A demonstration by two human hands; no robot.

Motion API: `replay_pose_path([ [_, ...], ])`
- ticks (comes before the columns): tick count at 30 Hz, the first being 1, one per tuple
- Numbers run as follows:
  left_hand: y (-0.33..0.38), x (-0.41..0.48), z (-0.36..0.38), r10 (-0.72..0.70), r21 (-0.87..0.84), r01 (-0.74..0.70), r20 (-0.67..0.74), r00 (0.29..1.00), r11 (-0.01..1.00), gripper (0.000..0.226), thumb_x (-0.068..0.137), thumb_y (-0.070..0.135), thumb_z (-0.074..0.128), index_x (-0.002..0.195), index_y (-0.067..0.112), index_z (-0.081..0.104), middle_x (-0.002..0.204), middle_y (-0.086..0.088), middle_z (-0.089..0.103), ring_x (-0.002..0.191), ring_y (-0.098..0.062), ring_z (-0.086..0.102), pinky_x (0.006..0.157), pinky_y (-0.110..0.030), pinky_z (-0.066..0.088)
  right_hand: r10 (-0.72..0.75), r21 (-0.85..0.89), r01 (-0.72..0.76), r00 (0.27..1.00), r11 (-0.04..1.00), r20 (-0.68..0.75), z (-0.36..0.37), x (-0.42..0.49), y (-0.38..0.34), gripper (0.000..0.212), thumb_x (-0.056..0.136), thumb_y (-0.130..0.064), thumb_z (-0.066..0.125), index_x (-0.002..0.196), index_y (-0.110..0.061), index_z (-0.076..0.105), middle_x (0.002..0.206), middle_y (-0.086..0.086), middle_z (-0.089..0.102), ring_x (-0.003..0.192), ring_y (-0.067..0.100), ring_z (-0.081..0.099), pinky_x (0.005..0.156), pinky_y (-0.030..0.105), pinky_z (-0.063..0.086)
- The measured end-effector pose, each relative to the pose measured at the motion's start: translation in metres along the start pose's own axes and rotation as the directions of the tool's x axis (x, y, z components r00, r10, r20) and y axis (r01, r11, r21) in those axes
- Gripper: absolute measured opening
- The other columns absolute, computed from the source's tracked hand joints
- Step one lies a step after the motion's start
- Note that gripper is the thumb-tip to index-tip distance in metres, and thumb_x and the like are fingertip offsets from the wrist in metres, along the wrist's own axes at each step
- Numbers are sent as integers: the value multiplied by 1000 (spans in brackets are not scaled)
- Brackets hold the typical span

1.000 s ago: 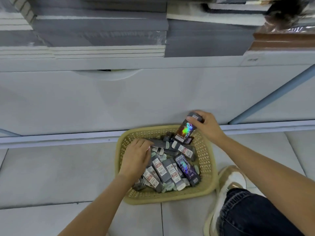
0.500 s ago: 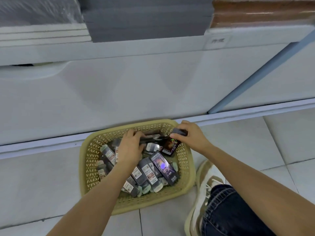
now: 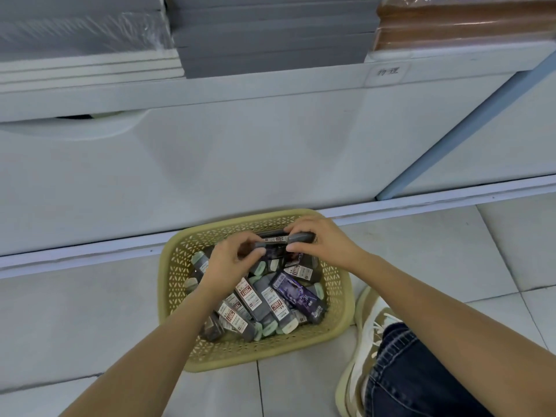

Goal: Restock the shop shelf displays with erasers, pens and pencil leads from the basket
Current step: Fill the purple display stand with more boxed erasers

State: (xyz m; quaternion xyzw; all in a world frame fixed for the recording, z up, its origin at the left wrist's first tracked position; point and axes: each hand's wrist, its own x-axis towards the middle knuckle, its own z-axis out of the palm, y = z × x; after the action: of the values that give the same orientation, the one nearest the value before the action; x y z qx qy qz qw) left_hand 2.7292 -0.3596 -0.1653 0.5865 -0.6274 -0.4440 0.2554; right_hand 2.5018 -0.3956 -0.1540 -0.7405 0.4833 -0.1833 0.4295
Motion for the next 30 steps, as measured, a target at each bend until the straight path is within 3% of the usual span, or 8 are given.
replay_pose_path([
  [6, 18, 3, -7, -157, -325, 144, -12, 988, 935, 27, 92, 38, 63, 95, 13, 73, 85, -5, 74, 82, -28, 71, 80, -48, 57, 3, 92, -3, 1000, 996, -2, 21, 8, -22, 12, 91, -32, 65, 90, -20, 62, 79, -8, 62, 73, 8, 57, 70, 27, 43],
  [10, 20, -4, 0, -241, -716, 305, 194, 951, 628, 51, 78, 35, 74, 119, 7, 63, 110, -15, 72, 99, -29, 69, 86, -39, 56, 131, 291, -89, 983, 953, -126, 32, 7, -32, 16, 93, -33, 62, 100, -19, 59, 82, -6, 65, 69, 11, 62, 63, 29, 50],
  [13, 16, -13, 10, -185, -619, 369, 343, 921, 693, 48, 81, 20, 75, 124, 9, 57, 109, -9, 72, 104, -23, 68, 84, -27, 54, 180, 386, -129, 978, 914, -101, 37, 3, -36, 22, 91, -29, 66, 107, -24, 52, 89, -5, 67, 71, 22, 66, 63, 33, 54],
  [17, 7, -22, 2, -240, -475, 403, 366, 899, 782, 31, 84, 22, 73, 110, 11, 61, 99, -3, 74, 95, -18, 70, 89, -34, 52, 177, 352, -146, 983, 925, -58, 36, -2, -34, 17, 95, -27, 59, 111, -23, 56, 103, -7, 64, 85, 8, 64, 69, 29, 57],
  [20, -8, -33, -10, -339, -337, 423, 283, 897, 841, 21, 85, 26, 73, 81, 11, 58, 73, 4, 66, 72, -9, 63, 78, -33, 48, 248, 87, -249, 969, 965, 23, 30, -9, -20, 17, 96, -28, 57, 111, -20, 56, 107, -5, 62, 84, -2, 59, 72, 19, 54],
  [24, -24, -45, -22, -391, -399, 467, 262, 883, 789, 22, 88, 23, 71, 103, 9, 69, 97, -9, 75, 98, -23, 70, 99, -47, 48, 476, -329, -366, 799, 870, 369, 50, -29, -1, 51, 84, -36, 72, 122, -9, 50, 116, 6, 60, 100, 19, 58, 86, 32, 50],
  [27, -29, -51, -23, -398, -377, 452, 216, 891, 808, 15, 89, 26, 70, 99, 16, 75, 101, -4, 76, 115, -24, 62, 111, -51, 33, 445, -473, -269, 840, 839, 311, 65, -31, 4, 40, 79, -36, 76, 99, -9, 54, 98, 6, 56, 87, 22, 53, 70, 33, 41],
  [30, -24, -56, -22, -405, -420, 426, 143, 903, 801, 12, 91, 15, 66, 84, 8, 74, 90, -13, 75, 100, -31, 67, 101, -52, 46, 388, -294, -328, 905, 897, 173, 58, -29, 4, 23, 84, -25, 72, 86, -16, 51, 87, 1, 55, 81, 20, 53, 69, 32, 41],
])
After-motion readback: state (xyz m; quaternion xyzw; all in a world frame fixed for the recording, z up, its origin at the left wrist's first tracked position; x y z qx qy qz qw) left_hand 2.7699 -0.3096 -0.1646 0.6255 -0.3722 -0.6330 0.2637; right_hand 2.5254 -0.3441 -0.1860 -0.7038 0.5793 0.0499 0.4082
